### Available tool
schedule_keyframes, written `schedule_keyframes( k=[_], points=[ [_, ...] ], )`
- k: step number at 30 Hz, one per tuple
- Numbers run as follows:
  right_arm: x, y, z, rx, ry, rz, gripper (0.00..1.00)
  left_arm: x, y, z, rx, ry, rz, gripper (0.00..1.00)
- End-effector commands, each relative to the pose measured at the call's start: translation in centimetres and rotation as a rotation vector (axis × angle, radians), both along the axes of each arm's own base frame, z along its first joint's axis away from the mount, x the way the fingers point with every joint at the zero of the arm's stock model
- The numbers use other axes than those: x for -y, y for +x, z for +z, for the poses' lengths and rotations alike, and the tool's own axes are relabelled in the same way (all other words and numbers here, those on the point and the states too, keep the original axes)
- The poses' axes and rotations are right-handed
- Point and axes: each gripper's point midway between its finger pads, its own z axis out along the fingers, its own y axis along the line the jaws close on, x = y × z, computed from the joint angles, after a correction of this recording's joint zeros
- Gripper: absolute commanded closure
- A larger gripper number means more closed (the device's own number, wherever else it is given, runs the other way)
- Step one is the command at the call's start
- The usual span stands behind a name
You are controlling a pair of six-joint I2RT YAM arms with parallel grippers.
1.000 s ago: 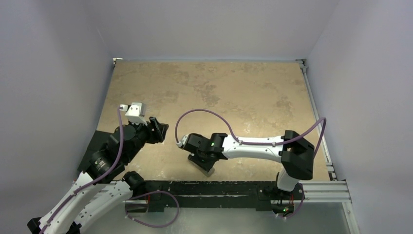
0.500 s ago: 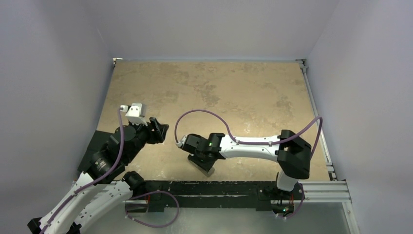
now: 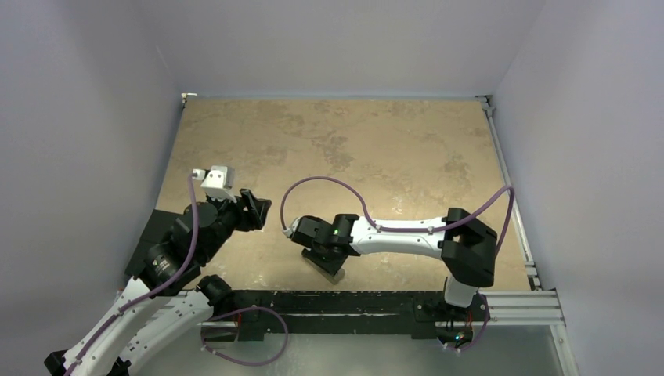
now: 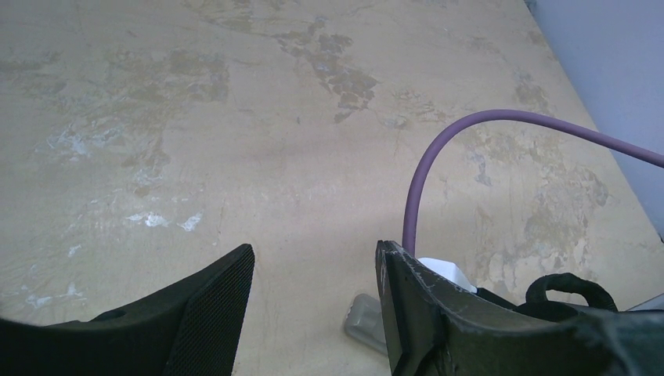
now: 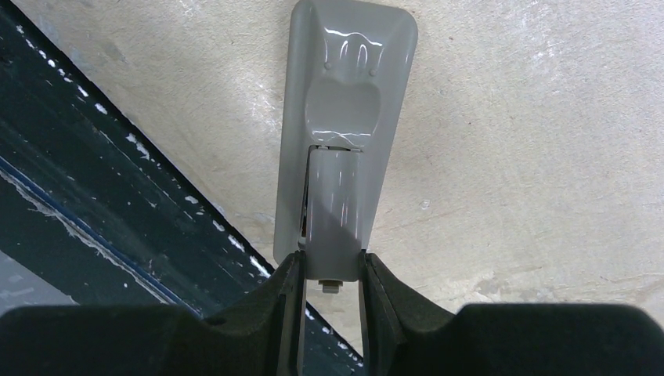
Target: Load the batteries into the remote control
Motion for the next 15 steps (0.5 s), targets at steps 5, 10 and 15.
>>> schedule_keyframes(
  k=[5,10,15],
  points=[
    [-0.76,0.59,0.78,0.019,0.021,-0.025,0.81,-0.29,0.37,0.77,0.039,-0.007,0.016,0.41],
    [-0.66,0.48,0.89,0.015,0.021,-0.024,0.81,-0.36,0.37,0.82,0.041,-0.008,0.019,0.41],
    [-0.52,0.43,1.05,0.013,0.019,-0.025,0.82,-0.35,0.38,0.82,0.041,-0.007,0.018,0.41]
  ],
)
